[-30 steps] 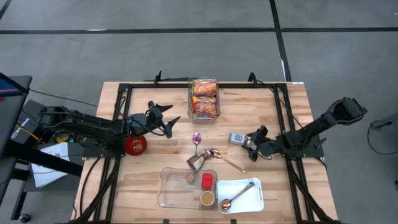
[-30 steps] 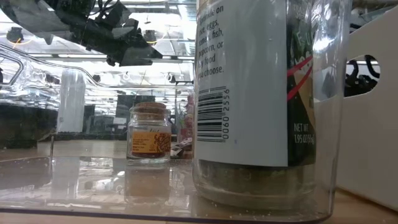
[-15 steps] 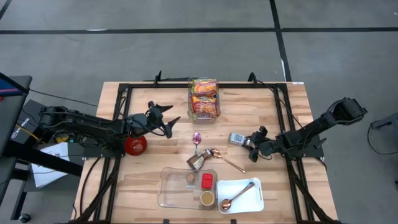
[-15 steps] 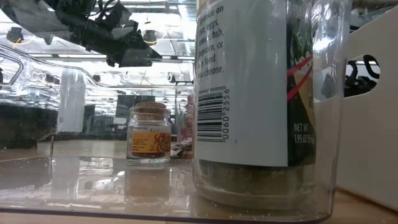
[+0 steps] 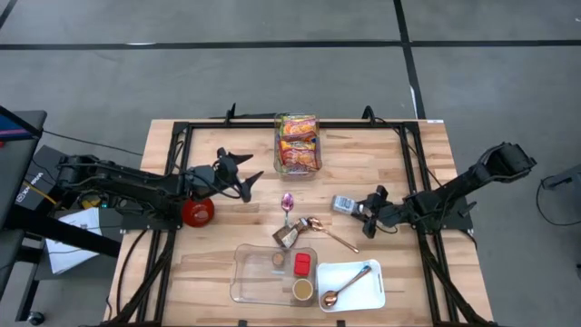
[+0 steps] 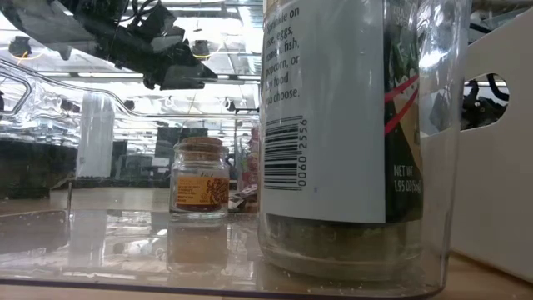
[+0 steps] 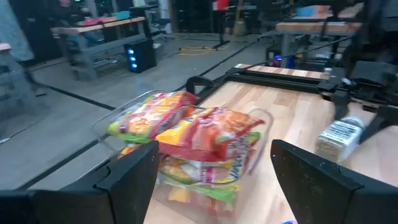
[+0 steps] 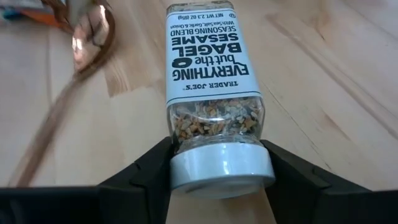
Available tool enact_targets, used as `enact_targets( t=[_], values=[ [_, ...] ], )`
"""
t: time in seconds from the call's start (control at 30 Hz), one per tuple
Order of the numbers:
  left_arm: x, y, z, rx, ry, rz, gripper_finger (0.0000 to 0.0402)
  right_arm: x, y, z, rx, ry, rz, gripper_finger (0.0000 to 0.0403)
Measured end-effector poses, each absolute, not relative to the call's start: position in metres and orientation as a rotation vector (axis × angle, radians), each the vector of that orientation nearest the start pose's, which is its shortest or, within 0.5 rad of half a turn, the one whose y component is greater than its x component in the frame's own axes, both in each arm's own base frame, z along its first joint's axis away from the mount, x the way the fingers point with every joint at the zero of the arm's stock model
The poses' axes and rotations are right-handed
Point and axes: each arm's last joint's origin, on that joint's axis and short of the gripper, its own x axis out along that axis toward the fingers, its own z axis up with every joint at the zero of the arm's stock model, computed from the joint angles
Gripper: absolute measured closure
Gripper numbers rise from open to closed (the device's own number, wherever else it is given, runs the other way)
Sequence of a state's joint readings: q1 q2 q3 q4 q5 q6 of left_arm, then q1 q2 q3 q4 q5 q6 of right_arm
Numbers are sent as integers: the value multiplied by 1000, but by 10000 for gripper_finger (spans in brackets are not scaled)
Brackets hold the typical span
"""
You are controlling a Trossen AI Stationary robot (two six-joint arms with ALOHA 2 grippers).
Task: Pick & Place Food Item
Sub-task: Put the white seasoning bottle into the bottom transparent bin
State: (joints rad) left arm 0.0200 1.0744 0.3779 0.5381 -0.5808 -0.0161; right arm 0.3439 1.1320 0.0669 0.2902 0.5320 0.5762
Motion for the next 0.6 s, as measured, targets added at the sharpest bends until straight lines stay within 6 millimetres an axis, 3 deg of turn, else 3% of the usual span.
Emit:
enact_targets(
  t=[0.27,0.6],
  values=[
    [212,18,210,22,151,519,100,154,40,111,227,553,-326,207],
    [213,16,210,20,150,455,112,170,36,137,181,610,-319,207]
  ],
)
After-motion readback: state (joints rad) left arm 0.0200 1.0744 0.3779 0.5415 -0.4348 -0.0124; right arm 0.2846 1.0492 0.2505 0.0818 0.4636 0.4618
